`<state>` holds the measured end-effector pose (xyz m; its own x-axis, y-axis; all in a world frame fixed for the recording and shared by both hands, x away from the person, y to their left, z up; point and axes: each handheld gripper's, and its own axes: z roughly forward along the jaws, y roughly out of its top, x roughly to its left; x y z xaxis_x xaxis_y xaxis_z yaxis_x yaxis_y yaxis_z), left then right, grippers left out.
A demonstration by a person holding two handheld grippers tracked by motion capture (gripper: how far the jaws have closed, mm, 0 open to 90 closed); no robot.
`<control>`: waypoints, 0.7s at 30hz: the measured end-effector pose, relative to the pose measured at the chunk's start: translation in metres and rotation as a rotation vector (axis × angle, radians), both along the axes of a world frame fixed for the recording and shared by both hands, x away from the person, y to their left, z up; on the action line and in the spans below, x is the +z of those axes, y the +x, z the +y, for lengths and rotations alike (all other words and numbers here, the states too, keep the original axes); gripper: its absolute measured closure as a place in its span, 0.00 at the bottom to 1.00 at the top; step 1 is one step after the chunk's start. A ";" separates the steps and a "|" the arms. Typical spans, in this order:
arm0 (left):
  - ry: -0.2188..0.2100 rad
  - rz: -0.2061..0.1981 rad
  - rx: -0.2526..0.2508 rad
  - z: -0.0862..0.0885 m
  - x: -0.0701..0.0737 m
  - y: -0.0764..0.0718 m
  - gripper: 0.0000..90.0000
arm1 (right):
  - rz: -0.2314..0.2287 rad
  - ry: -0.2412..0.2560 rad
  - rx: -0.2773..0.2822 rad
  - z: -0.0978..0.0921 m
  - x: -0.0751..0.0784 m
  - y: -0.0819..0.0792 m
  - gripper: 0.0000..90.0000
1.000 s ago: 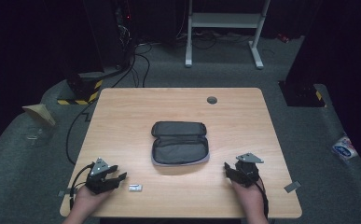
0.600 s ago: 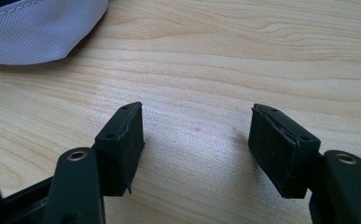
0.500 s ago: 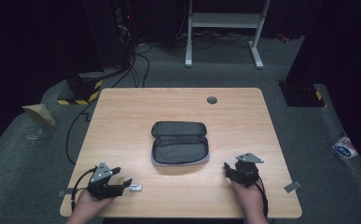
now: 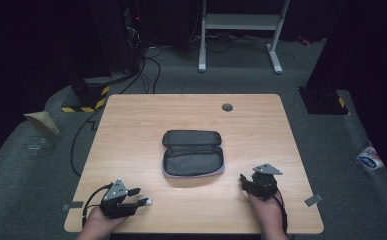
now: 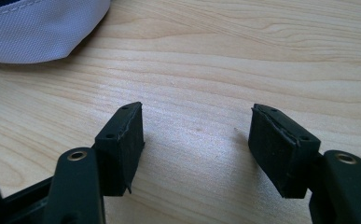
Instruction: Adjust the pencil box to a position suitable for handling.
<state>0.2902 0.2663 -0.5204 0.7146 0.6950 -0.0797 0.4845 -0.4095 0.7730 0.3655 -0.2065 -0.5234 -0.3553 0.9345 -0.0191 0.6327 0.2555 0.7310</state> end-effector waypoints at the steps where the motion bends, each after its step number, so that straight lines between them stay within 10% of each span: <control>1: -0.001 0.000 -0.018 -0.001 0.000 -0.001 0.56 | 0.001 0.000 -0.002 0.000 0.000 0.000 0.39; 21: 0.082 -0.036 -0.016 -0.010 -0.004 0.001 0.80 | 0.003 0.002 0.003 0.000 0.000 -0.001 0.40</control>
<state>0.2913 0.2561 -0.5247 0.7272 0.6864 0.0029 0.4496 -0.4795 0.7537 0.3647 -0.2067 -0.5233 -0.3582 0.9335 -0.0162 0.6340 0.2560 0.7297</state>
